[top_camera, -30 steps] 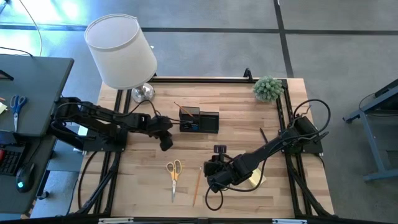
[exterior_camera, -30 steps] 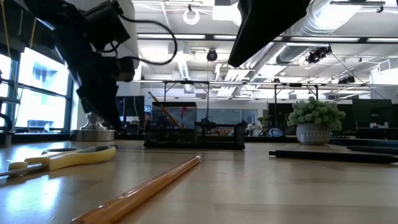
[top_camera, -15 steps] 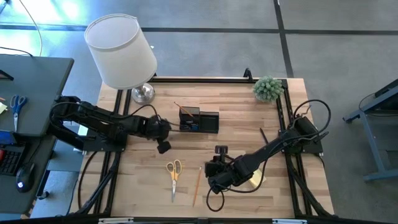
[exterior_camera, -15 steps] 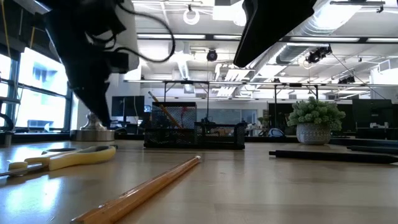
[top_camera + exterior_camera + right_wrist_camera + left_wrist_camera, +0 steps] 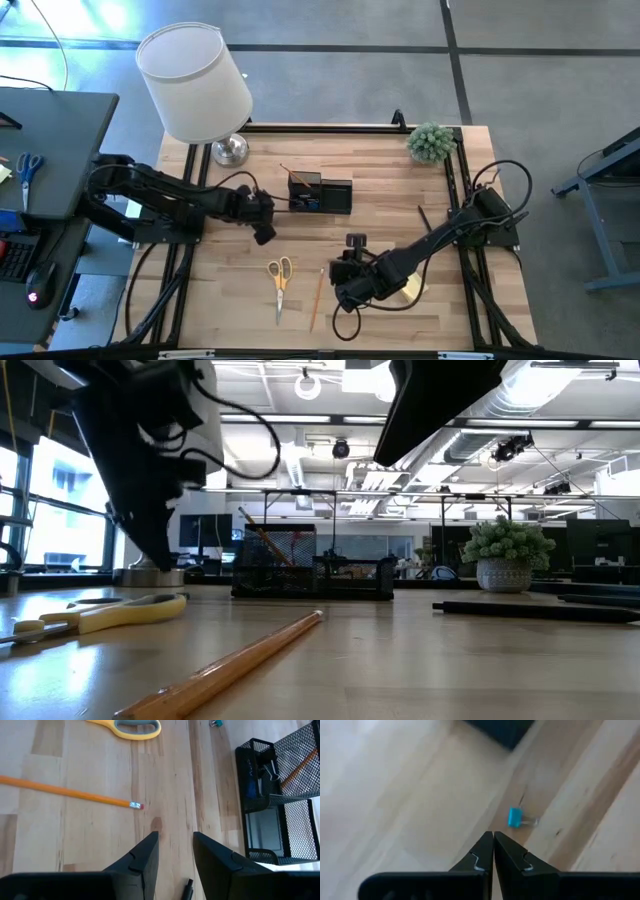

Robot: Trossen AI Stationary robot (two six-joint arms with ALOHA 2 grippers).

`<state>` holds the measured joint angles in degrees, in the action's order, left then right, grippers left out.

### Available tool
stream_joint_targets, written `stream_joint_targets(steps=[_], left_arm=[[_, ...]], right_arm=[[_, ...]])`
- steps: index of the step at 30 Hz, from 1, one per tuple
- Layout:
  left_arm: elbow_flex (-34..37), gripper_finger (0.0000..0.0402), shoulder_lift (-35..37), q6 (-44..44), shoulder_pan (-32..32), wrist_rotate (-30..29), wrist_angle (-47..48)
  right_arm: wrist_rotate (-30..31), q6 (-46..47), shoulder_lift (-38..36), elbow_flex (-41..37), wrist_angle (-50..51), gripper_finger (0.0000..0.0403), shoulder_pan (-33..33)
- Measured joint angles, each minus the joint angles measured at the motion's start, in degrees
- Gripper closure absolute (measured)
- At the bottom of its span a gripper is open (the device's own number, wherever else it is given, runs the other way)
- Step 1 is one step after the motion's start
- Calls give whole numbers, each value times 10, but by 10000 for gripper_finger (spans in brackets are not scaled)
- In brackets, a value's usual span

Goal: Pick and place office supplies into organizer
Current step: Put the blue binder clip into the desk organizer

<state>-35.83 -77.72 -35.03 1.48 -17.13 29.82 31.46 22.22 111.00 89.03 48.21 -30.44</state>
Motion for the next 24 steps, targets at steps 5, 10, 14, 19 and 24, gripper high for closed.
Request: stream_joint_targets(steps=[5,10,14,19,24], left_arm=[[0,396,-66,2,0,-4,-13],[-1,396,-90,22,0,-5,-51],[-4,396,-88,19,0,-3,-53],[-7,396,-89,56,-11,118,-145],[-13,396,-88,126,-52,195,-244]], right_arm=[[0,0,0,0,0,289,0],[-1,0,0,0,1,289,0],[-1,-1,0,0,3,289,0],[-2,-1,0,0,4,289,0],[-2,2,0,0,4,289,0]])
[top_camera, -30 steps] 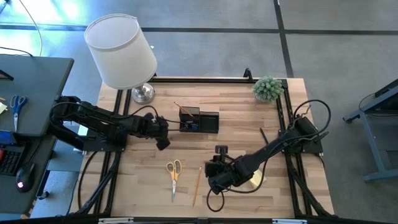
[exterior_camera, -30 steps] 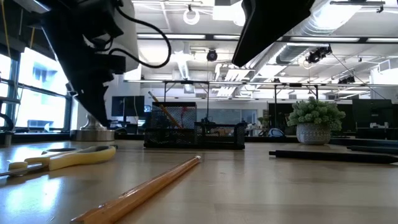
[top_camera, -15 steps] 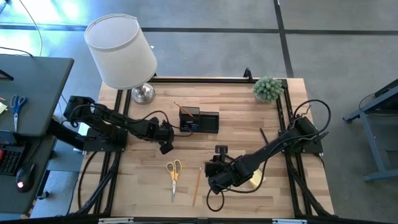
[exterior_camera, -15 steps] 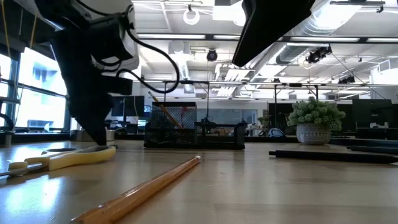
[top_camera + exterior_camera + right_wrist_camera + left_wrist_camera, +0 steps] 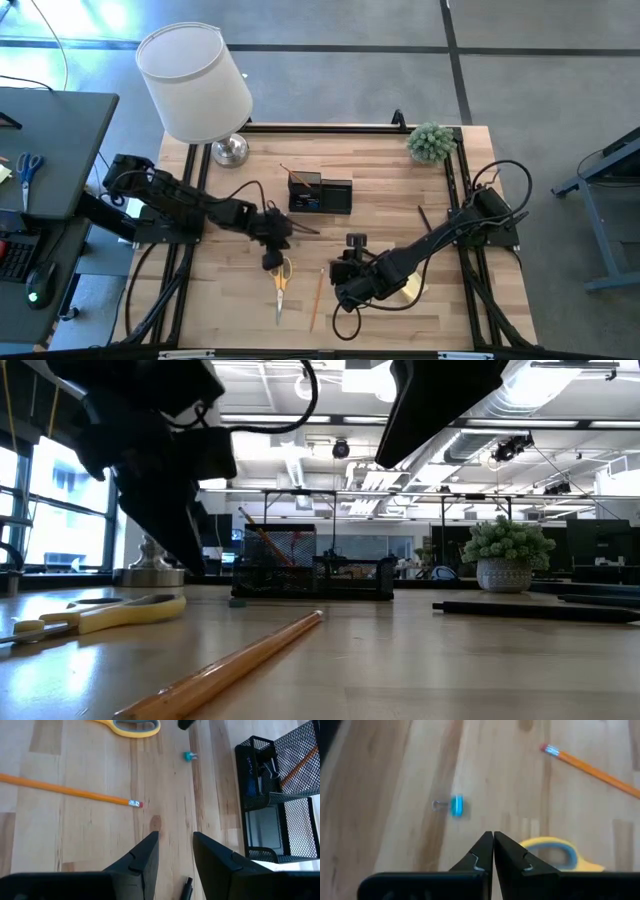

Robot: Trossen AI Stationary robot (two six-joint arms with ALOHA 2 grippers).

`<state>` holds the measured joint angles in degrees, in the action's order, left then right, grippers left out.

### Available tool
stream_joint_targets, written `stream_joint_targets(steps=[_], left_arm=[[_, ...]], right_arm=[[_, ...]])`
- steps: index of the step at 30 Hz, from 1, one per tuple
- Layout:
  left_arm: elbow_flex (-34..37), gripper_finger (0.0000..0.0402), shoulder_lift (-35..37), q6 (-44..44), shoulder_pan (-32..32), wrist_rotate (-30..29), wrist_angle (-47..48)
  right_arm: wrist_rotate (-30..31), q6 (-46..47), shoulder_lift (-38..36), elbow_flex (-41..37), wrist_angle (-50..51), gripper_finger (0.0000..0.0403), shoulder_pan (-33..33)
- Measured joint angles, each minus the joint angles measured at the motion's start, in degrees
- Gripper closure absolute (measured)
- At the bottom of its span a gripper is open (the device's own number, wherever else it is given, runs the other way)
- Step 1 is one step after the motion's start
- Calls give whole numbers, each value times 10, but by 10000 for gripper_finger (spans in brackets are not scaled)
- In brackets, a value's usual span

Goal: Pick and place office supplies into organizer
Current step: Put the blue binder clip into the desk organizer

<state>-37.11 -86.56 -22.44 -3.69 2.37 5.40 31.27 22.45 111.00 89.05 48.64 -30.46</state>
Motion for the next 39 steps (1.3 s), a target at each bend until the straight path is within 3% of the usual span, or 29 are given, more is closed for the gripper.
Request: stream_joint_targets(steps=[7,11,15,18,23,29,32,39], left_arm=[[-47,396,0,-6,-5,-61,145],[-64,396,2,-15,-5,-58,184],[-93,396,2,-29,-14,-44,260],[-108,396,13,-54,-42,-90,358],[-106,396,84,-100,-84,-171,421],[-100,396,205,-107,-135,-253,428],[-100,396,259,-88,-145,-311,399],[-100,396,315,89,-134,-346,204]], right_arm=[[2,-4,2,0,-21,289,-1],[2,-70,30,0,-89,289,10],[-5,-72,69,0,-156,289,47],[-7,-54,91,0,-185,289,68],[42,2,107,0,-273,289,72],[126,82,139,0,-304,289,68],[131,114,163,0,-329,289,69],[116,128,193,0,-402,289,90]])
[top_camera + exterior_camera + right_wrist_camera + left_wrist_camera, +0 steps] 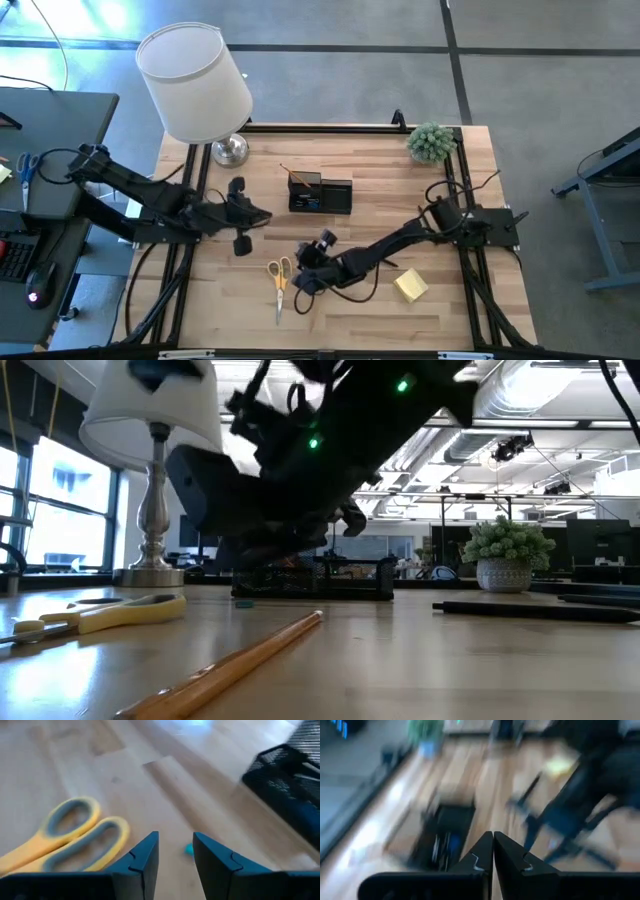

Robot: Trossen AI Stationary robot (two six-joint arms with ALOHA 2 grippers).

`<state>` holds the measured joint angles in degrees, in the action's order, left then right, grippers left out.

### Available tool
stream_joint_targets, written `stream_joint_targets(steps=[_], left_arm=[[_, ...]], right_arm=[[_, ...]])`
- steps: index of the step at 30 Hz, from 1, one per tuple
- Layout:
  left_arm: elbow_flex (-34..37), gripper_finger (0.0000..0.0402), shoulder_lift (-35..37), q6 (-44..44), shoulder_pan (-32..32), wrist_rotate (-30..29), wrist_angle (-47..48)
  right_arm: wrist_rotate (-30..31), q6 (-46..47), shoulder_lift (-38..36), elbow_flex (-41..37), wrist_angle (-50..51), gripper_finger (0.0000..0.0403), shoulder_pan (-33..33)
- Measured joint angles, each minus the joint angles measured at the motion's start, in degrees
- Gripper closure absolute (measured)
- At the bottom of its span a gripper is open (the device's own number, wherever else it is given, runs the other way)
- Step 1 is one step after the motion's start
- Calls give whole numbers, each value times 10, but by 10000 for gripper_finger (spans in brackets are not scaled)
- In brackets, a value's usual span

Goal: Pick and place office supplies into organizer
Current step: Put the blue binder clip into the desk organizer

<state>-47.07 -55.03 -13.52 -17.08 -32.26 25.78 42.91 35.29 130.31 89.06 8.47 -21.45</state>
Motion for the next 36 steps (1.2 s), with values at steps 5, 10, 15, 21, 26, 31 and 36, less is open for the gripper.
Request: stream_joint_targets(steps=[5,10,15,21,26,31,36], left_arm=[[0,396,11,137,48,46,-160],[0,396,12,166,118,147,-242],[0,396,12,167,173,207,-268],[0,388,10,181,204,233,-312],[0,346,-7,180,204,254,-361],[0,287,-30,177,205,243,-405],[0,245,-40,163,205,246,-426]], right_arm=[[18,9,0,0,-4,289,16],[19,24,0,0,-11,289,23],[31,42,0,0,-15,288,30],[22,81,6,0,-12,273,35],[20,89,23,0,-21,247,34],[31,76,22,0,-19,217,34],[32,84,22,0,2,200,33]])
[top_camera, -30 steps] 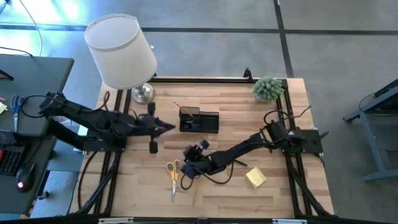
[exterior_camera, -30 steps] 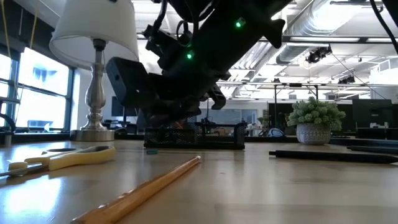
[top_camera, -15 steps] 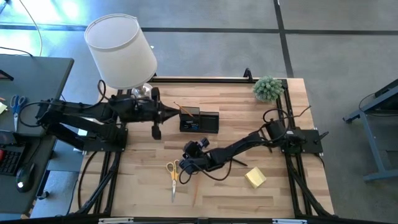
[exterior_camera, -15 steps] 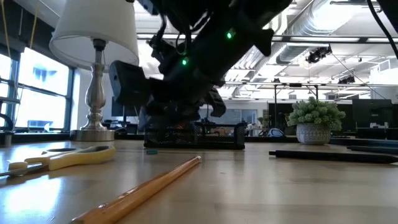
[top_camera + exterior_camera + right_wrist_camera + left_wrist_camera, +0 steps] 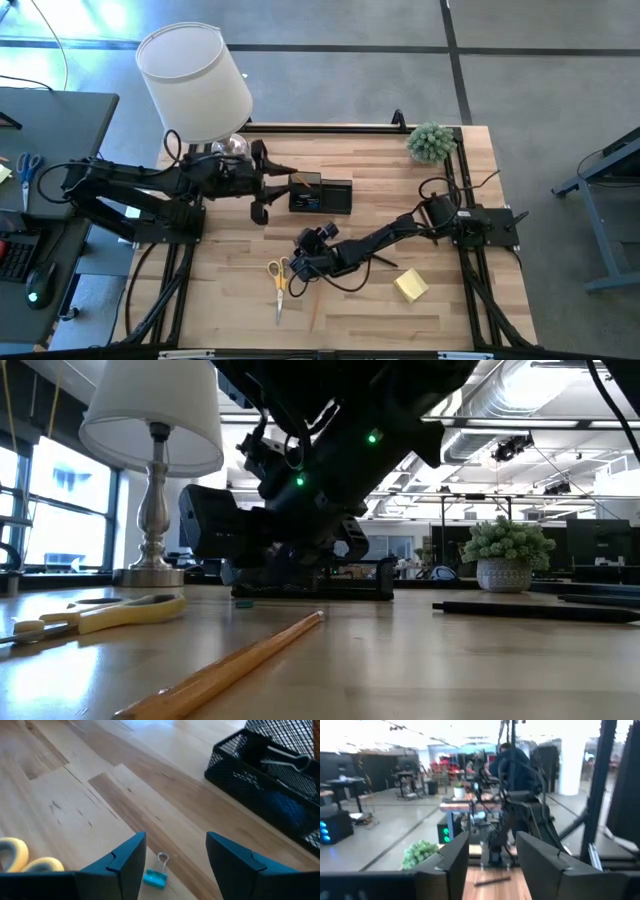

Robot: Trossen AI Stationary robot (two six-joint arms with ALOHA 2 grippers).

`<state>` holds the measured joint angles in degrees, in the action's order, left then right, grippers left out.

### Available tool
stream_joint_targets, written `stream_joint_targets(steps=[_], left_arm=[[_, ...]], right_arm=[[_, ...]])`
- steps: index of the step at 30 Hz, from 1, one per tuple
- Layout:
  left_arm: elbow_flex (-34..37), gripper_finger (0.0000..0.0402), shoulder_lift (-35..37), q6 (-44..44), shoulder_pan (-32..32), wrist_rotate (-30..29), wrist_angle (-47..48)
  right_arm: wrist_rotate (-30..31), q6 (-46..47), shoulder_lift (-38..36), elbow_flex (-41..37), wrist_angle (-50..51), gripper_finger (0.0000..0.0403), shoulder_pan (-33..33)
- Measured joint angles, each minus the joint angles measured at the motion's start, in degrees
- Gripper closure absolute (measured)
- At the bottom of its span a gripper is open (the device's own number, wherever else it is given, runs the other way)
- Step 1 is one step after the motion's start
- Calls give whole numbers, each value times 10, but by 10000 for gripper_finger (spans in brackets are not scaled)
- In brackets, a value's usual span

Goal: Pick and place office supplies into organizer
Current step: Put the blue binder clip into the desk organizer

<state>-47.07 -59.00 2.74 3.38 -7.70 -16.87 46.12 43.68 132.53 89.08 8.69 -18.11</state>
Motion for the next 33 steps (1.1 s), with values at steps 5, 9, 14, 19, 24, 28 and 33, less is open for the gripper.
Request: stream_joint_targets(steps=[5,9,14,19,24,28,33], left_arm=[[0,224,39,11,0,-4,91],[0,218,115,14,0,-21,180],[0,218,177,-3,0,25,251],[0,218,177,-6,0,28,268],[0,218,155,-6,0,26,259],[0,218,148,-6,0,20,257],[0,218,156,-6,0,17,264]], right_arm=[[9,0,0,0,-1,201,-6],[9,-2,0,0,0,205,-7],[8,-3,15,0,-15,208,-3],[11,0,44,1,-52,208,-3],[25,9,48,2,-45,210,-13],[26,7,49,2,-39,218,-19],[21,27,48,3,-22,238,-32]])
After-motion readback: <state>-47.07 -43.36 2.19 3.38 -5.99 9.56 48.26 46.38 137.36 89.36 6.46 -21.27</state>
